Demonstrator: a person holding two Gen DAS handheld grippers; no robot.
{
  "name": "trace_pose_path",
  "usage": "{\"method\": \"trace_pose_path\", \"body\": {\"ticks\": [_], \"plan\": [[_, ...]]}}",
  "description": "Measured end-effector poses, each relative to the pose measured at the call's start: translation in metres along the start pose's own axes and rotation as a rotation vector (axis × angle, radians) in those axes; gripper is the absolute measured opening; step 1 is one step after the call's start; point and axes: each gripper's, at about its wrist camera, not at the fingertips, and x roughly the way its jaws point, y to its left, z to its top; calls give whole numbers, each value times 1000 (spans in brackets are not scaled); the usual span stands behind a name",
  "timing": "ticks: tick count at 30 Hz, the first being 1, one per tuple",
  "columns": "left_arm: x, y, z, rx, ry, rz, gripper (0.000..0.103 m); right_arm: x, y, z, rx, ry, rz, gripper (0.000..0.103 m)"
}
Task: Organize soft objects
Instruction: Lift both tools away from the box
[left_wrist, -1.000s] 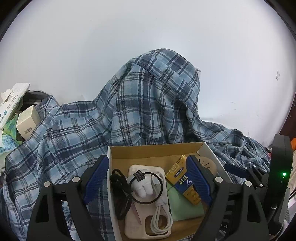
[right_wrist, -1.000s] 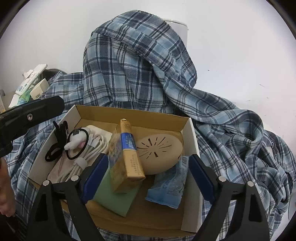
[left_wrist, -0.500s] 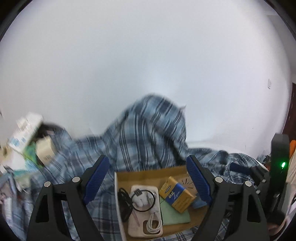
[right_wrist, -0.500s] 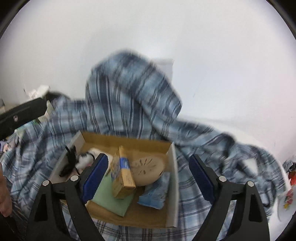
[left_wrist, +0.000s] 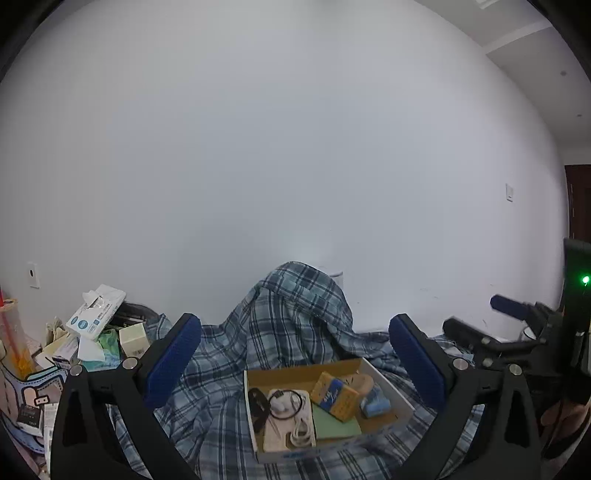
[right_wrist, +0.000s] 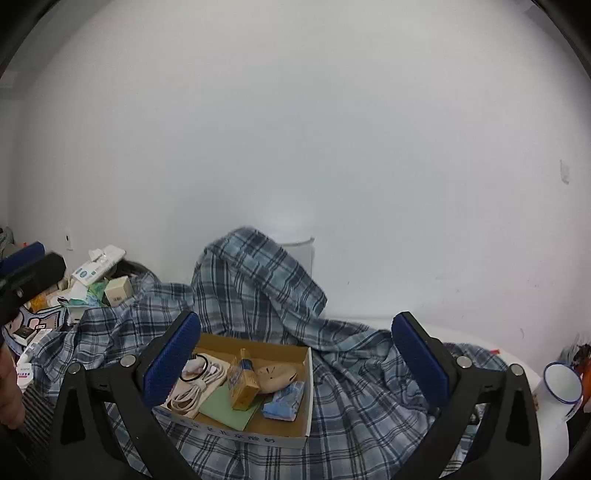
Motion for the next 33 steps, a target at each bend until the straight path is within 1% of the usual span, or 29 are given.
{"method": "trace_pose_path", "body": {"ticks": [3,7,9,12,16,19,22,24,26,33], "plan": [[-13,1,-11,1,-17,1,103,-18,-1,-5,-1,-53,-1,103],[-35,5,-26,-19,-73,16,103,-39,-2,-18,20,-103,2,103],[-41,7,-33,-23,-79,18,103,-40,-3,-26,21,-85,7,103],[-42,9,-41,-34,-60,13,103,-38,-6,-40,35,-58,-1,103],[-40,13,-53,-51,-50,11,103,-41,-9,-58,36,-62,-15,103],[-36,14,-62,-58,-16,0,103,-41,-11,-70,32,-73,-24,103],[-34,14,-73,-53,-11,14,103,-34,-13,-83,24,-39,-24,103],[-32,13,-78,-48,-4,15,103,-31,-15,-84,35,-22,-19,103],[-30,13,-80,-53,6,2,103,-31,-17,-84,45,-28,-12,103],[-26,18,-82,-74,22,7,103,-33,-16,-86,35,-36,-23,103]]}}
